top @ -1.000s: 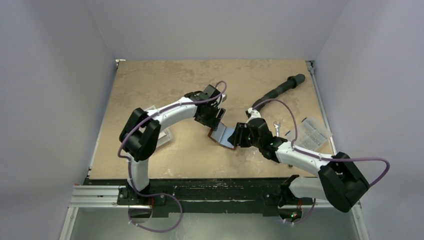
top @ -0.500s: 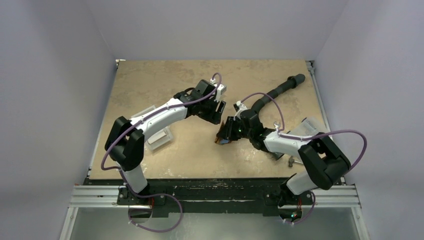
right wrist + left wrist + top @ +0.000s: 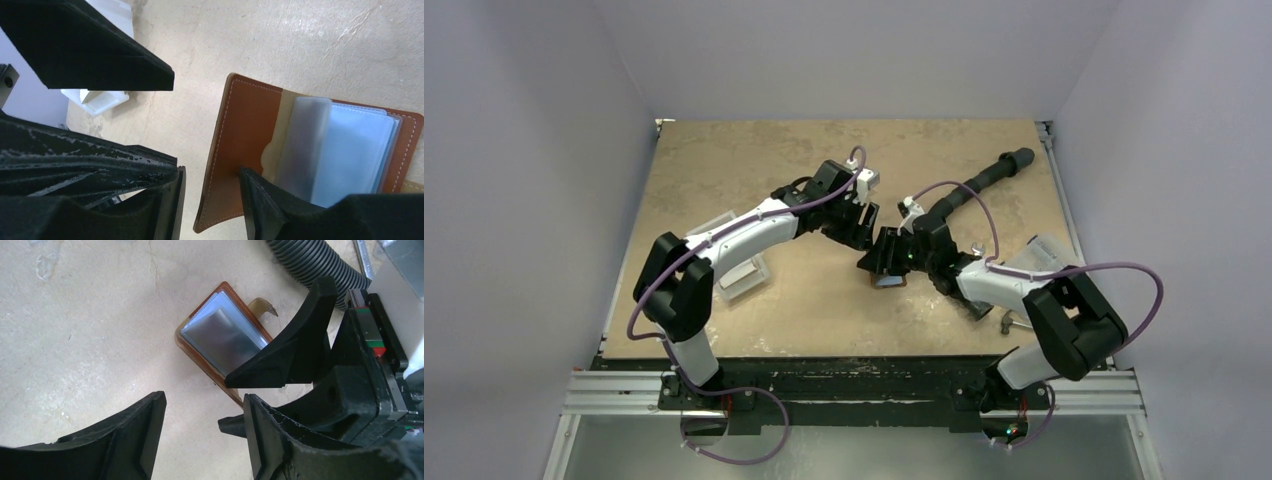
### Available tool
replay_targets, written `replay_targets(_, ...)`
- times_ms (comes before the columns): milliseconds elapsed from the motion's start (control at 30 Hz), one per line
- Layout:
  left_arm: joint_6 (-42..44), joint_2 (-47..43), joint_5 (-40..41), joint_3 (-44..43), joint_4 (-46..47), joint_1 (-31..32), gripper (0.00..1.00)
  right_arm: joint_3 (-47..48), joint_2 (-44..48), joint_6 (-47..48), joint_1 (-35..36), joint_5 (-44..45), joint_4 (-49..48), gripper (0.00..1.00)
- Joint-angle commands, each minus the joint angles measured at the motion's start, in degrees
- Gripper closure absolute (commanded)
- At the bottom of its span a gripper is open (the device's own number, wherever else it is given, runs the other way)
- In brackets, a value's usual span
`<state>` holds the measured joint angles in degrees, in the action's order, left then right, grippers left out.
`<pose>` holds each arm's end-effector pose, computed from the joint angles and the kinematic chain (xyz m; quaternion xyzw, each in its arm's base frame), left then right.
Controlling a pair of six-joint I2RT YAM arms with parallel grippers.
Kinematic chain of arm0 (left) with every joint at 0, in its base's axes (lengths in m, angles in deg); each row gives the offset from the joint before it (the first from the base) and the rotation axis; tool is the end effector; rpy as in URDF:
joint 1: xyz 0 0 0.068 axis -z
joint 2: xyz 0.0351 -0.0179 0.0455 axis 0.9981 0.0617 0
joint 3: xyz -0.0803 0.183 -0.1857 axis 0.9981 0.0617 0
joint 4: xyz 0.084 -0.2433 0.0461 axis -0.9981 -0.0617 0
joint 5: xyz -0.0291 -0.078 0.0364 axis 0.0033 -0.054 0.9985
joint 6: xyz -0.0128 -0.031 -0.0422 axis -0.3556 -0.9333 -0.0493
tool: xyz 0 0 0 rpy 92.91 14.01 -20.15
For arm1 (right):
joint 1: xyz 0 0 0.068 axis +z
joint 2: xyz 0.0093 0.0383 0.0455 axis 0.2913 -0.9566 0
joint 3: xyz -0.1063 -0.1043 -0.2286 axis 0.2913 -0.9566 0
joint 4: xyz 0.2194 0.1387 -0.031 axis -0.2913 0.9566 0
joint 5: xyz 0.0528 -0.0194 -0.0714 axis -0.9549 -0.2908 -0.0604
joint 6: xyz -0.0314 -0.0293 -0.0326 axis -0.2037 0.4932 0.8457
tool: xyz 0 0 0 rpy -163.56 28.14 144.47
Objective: Put the credit cards into the card holder
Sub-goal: Open the card holder at the center of the board.
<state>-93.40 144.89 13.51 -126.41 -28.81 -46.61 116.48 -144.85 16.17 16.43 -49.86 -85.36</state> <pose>0.2920 -0.2524 0.2545 0.2237 0.9101 -0.2369 0.2560 0.2411 0.1718 0.1770 -0.0324 0.8566 0.4026 0.3210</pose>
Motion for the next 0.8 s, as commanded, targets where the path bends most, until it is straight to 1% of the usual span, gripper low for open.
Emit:
replay_targets(0,-2.0,-0.16,-4.11,0.79,3.51,-0.28,0.37,3.18,4.0,3.63,-0.01,-1.9,4.21,0.48)
replay_targets(67,-2.28,0.86,-4.29,0.9,3.52,-0.32,0.36,3.32,6.08,4.95,-0.04,-0.62,7.13,0.48)
replay_targets(133,-2.61,2.29,-4.39,0.83,3.51,-0.32,0.32,2.14,8.02,4.97,-0.02,0.34,7.23,0.46)
replay_targets(267,-3.46,6.02,-5.0,0.46,3.54,-0.29,0.29,1.74,6.84,5.53,0.0,-1.09,6.21,0.46)
replay_targets(367,-4.15,7.36,-4.47,0.36,4.04,-0.32,0.29,1.54,4.93,5.59,0.03,-1.75,3.98,0.53)
replay_targets(467,-3.97,6.69,-2.51,0.75,4.1,-0.54,0.3,0.24,3.0,3.65,-0.02,-4.19,-0.84,0.6)
replay_targets(567,-3.31,6.31,-0.66,0.57,3.4,-0.56,0.3,0.23,0.27,2.77,-0.05,-5.3,-3.21,0.67)
replay_targets(633,-3.2,6.68,-0.24,0.47,3.13,-0.55,0.33,0.17,-0.89,2.25,-0.05,-6.7,-4.56,0.73)
replay_targets(700,-3.08,7.81,0.49,-0.08,1.99,-0.57,0.38,-0.22,-0.3,2.22,-0.05,-7.0,-4.48,0.74)
replay_targets(733,-2.86,8.55,1.35,-0.59,0.92,-0.49,0.41,-0.41,0.94,2.49,-0.01,-7.08,-3.74,0.74)
replay_targets(767,-2.5,9.68,2.63,-1.48,-0.22,-0.55,0.48,-0.52,2.3,2.9,-0.03,-7.05,-2.03,0.73)
